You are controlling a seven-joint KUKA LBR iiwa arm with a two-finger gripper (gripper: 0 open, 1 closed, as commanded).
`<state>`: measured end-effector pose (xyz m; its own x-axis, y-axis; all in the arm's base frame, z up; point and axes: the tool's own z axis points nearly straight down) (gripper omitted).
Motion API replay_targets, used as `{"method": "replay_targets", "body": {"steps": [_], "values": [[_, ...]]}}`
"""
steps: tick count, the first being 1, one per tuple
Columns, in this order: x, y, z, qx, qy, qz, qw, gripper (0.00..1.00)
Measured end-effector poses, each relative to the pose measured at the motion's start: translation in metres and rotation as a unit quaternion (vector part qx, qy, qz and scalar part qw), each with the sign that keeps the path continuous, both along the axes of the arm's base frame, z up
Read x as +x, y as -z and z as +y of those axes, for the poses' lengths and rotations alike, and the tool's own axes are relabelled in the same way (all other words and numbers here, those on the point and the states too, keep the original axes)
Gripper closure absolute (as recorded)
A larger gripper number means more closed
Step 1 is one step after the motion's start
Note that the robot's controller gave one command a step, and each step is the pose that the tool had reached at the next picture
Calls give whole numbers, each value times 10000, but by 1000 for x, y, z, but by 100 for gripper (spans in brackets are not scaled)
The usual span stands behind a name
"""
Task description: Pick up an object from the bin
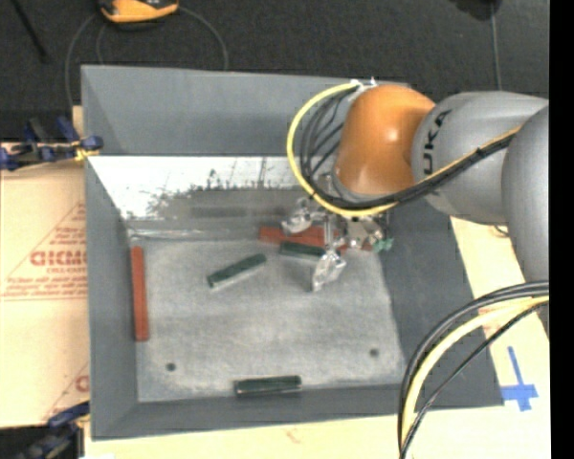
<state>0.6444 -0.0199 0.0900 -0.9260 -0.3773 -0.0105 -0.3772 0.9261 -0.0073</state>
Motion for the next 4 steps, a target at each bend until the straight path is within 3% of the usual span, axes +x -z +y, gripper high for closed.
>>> {"method": "replay_targets", "body": {"steps": [1, 2, 3, 4], "values": [[-44, -19, 39, 4, -887, 43, 9960, 0], [11, 7, 68, 61, -234, -49, 9997, 100], [11, 7, 68, 62, -230, -48, 9997, 100], [1, -42, 62, 18, -283, 58, 9996, 100]]}}
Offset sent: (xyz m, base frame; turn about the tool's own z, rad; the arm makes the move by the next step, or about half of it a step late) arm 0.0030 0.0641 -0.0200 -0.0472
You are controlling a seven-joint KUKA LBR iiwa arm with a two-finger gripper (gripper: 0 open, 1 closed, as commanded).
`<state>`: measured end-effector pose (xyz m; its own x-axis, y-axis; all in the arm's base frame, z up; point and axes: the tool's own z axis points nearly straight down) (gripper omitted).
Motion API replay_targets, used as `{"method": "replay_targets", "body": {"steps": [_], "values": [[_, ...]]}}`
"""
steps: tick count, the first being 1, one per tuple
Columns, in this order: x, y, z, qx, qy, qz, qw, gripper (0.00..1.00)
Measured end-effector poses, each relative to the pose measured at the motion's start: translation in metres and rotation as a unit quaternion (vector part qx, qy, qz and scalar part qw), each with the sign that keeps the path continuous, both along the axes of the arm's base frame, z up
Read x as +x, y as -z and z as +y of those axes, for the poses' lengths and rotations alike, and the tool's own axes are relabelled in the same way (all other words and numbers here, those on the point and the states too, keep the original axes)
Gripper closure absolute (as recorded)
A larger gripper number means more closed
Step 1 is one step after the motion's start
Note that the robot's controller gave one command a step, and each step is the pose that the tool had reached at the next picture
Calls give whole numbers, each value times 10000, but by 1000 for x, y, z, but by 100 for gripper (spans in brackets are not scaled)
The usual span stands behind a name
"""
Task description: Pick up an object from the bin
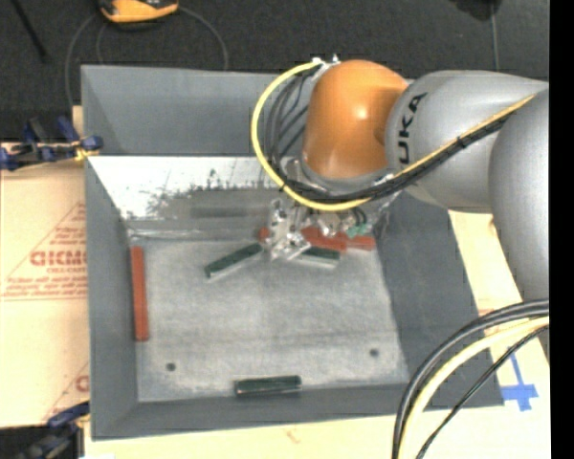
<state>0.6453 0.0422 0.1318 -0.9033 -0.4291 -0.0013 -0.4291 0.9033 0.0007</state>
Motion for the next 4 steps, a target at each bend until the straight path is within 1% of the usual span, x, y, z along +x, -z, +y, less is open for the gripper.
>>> {"method": "replay_targets", "body": {"steps": [1, 2, 3, 4], "values": [[4, -29, -1, 6, 302, -24, 9995, 0], [4, -29, -1, 8, 304, -23, 9995, 0], [-6, 51, -1, -6, 609, 2, 9981, 100], [-3, 53, 0, 24, 611, -126, 9981, 0]]}}
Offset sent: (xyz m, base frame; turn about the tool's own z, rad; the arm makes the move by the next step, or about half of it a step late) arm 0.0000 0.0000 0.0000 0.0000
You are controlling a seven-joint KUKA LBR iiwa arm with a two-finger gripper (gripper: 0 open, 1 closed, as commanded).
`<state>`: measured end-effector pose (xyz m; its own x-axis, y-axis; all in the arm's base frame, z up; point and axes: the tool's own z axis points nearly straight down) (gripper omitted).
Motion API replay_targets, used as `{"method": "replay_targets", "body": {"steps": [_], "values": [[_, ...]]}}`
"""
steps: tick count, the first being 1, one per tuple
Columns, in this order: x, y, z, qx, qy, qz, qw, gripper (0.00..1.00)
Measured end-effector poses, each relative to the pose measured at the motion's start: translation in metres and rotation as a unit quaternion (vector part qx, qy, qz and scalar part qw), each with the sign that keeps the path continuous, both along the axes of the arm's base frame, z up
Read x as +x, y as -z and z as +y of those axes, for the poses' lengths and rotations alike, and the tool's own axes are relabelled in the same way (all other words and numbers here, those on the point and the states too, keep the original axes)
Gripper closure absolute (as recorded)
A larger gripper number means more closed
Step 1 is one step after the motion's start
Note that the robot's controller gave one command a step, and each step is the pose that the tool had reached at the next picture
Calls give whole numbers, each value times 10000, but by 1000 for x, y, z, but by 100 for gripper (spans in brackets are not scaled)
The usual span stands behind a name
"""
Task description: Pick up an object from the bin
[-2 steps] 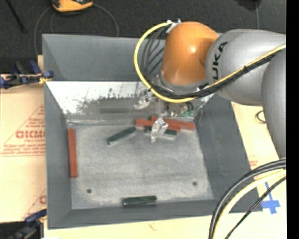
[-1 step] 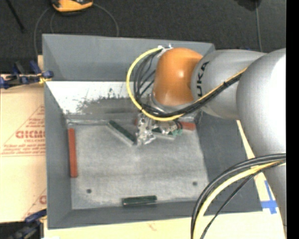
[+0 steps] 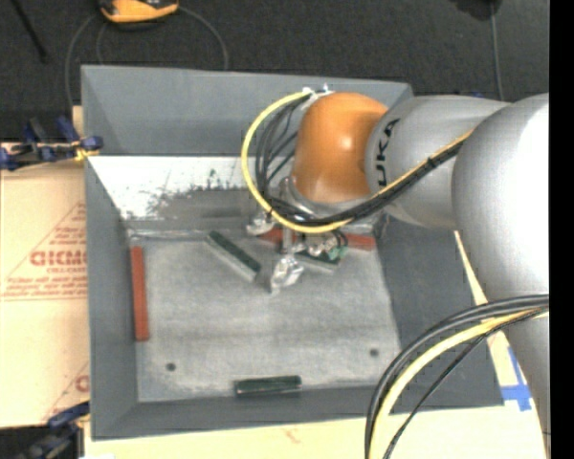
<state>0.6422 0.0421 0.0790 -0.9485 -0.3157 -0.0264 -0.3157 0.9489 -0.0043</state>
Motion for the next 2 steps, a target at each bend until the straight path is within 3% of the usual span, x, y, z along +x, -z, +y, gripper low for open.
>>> {"method": "replay_targets", "body": {"steps": [1, 2], "values": [[0, 0, 0, -1, 0, 8, 10000, 0], [-5, -2, 62, -44, -293, 114, 9995, 100]]}}
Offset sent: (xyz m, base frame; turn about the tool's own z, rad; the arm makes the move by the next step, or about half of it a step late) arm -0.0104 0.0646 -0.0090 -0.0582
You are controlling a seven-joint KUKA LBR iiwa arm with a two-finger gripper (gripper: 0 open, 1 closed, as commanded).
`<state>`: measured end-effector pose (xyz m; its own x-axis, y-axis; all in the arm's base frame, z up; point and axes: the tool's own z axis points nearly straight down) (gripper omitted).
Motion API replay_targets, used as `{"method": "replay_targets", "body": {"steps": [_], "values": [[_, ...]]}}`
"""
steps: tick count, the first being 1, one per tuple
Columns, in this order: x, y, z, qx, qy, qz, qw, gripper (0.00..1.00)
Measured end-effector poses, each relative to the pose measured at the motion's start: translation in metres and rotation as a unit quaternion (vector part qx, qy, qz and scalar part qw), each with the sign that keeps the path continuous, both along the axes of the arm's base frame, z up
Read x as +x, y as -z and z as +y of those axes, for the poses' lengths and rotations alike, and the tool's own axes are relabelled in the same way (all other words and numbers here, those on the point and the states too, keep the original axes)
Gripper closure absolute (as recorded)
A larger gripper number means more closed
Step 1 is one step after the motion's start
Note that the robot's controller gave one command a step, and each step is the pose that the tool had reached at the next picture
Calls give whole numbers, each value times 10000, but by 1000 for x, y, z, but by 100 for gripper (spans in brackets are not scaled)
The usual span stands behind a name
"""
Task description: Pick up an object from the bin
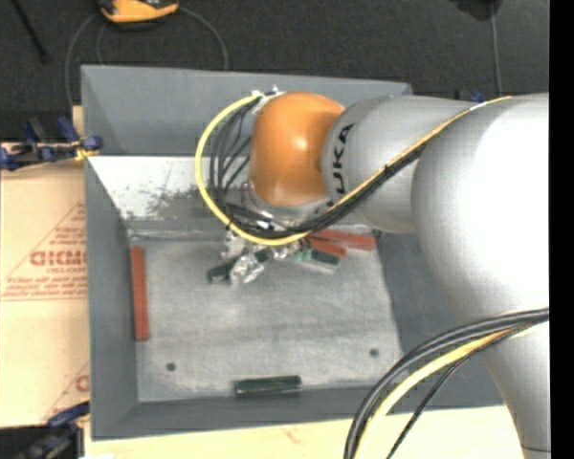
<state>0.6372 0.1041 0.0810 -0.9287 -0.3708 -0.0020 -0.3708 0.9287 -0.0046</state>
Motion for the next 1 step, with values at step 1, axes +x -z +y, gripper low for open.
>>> {"method": "replay_targets", "body": {"steps": [1], "values": [[0, 0, 0, 1, 1, -2, 10000, 100]]}}
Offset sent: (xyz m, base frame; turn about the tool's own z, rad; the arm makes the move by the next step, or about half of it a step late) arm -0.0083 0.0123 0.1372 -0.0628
